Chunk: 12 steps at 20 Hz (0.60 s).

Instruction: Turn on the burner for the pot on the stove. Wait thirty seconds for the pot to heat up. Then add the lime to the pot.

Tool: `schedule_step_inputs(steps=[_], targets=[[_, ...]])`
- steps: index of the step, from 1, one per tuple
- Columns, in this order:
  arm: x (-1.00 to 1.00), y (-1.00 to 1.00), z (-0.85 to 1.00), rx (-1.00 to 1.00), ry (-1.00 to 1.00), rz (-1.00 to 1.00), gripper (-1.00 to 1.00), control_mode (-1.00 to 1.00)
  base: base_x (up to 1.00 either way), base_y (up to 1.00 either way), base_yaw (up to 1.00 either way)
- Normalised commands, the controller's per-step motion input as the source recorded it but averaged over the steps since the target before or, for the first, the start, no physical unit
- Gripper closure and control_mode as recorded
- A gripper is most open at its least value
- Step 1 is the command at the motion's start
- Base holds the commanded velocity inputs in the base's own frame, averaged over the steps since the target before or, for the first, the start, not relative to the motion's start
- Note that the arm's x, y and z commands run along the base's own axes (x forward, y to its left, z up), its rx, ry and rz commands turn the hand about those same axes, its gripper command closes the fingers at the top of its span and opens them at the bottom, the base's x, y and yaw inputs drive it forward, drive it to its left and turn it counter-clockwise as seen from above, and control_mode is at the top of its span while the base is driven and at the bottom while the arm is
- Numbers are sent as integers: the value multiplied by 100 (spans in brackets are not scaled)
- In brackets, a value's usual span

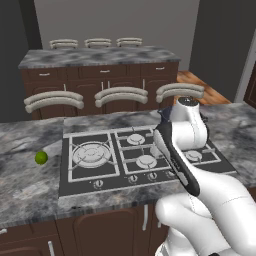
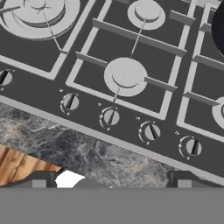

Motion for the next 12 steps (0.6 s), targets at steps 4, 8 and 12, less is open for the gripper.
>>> schedule_step_inputs(steps=[4, 8, 12], targets=[[1, 74, -1, 1, 6, 0, -100, -100, 0, 0, 0], [10, 76, -12, 7, 0, 0, -100, -100, 0, 0, 0], [27, 75, -28, 4, 0, 0, -100, -100, 0, 0, 0]])
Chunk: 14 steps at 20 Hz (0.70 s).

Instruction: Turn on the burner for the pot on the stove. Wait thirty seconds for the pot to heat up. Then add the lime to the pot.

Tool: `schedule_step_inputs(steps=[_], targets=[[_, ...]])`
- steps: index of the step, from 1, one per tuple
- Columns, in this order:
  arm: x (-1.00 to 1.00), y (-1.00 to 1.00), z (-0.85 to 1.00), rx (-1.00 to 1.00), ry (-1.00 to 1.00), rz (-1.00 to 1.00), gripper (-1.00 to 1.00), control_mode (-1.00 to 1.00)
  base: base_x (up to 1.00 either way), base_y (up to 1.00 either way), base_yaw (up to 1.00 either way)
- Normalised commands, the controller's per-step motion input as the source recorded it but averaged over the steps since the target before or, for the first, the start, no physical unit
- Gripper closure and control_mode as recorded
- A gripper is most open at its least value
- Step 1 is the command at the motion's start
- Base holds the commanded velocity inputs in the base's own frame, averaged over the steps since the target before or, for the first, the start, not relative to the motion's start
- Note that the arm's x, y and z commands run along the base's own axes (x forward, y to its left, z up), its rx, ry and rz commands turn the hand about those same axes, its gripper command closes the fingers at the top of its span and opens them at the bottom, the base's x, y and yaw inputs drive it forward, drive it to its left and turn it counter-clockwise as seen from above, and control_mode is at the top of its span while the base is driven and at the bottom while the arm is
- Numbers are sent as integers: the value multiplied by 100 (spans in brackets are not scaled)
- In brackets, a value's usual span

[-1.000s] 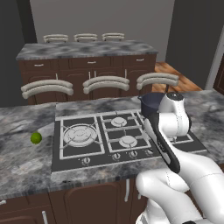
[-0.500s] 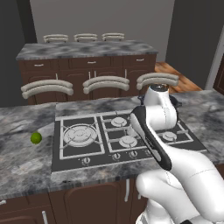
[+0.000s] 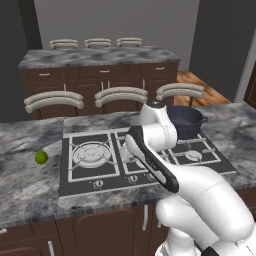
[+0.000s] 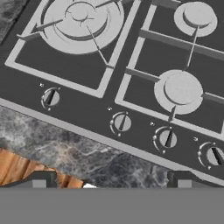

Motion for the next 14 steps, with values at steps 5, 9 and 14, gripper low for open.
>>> schedule_step_inputs(steps=[5, 9, 14], targets=[[59, 69, -46, 10, -1, -2, -100, -100, 0, 0, 0], [33, 64, -14, 5, -4, -5, -100, -100, 0, 0, 0], [13, 45, 0, 0, 0, -7, -100, -100, 0, 0, 0]])
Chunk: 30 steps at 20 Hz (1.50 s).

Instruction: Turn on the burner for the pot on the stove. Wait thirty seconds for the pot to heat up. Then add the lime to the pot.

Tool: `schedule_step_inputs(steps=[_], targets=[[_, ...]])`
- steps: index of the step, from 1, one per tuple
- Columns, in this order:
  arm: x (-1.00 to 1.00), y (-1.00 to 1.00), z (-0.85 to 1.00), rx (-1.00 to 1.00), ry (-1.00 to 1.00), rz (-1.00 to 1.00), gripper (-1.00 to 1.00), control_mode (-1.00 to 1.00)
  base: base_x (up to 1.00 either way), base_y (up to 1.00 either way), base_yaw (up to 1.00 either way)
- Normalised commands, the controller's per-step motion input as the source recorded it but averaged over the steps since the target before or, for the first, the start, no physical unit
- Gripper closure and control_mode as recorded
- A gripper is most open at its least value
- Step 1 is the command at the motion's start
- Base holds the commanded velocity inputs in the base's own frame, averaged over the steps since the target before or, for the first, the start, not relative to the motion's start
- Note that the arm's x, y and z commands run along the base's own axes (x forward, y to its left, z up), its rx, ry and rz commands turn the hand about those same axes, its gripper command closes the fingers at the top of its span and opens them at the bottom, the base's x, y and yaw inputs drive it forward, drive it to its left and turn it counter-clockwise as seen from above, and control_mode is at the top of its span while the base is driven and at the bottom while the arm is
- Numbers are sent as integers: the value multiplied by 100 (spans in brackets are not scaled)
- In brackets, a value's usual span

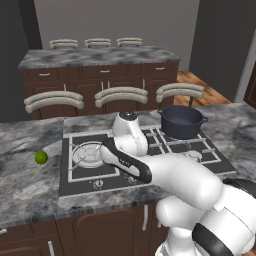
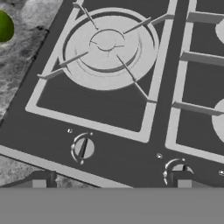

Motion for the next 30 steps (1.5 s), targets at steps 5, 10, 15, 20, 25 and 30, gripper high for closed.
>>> schedule_step_inputs(steps=[5, 10, 15, 20, 25, 30], targets=[[45, 51, 0, 0, -1, -5, -100, -100, 0, 0, 0], [50, 67, 0, 0, -2, 0, -100, -100, 0, 0, 0], [23, 41, 0, 0, 0, 3, -100, -100, 0, 0, 0], [18, 32, 0, 2, -4, 9, -100, -100, 0, 0, 0], [18, 41, 0, 4, -7, 12, -100, -100, 0, 0, 0], [3, 34, 0, 5, -5, 5, -100, -100, 0, 0, 0]])
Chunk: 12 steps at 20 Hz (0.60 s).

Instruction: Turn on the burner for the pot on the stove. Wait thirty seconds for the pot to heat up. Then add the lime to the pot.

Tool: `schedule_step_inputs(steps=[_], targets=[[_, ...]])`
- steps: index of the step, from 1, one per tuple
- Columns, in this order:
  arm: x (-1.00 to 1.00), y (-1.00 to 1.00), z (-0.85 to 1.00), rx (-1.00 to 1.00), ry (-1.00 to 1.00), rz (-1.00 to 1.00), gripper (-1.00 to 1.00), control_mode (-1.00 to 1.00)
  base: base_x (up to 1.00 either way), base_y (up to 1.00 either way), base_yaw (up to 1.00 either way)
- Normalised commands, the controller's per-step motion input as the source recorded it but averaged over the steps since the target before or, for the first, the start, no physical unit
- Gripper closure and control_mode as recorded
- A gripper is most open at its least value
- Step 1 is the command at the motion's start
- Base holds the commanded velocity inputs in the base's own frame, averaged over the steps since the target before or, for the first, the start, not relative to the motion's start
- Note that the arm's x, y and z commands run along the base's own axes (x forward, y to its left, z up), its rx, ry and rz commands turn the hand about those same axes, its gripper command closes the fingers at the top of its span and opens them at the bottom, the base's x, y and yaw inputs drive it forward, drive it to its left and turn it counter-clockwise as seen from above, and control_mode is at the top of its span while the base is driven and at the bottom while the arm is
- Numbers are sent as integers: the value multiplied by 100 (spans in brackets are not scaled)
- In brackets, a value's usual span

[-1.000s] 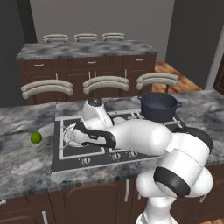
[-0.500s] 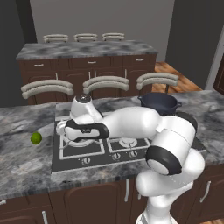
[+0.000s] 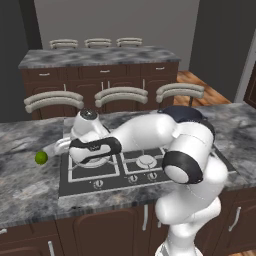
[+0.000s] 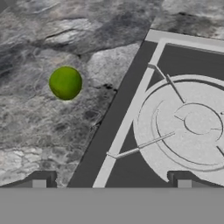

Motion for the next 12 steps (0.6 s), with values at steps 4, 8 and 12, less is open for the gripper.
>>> schedule_step_inputs(steps=[4, 8, 12], targets=[[1, 42, -5, 0, 0, 0, -100, -100, 0, 0, 0], [19, 55, -3, 0, -6, 0, -100, -100, 0, 0, 0], [24, 56, 0, 0, -3, -1, -100, -100, 0, 0, 0]])
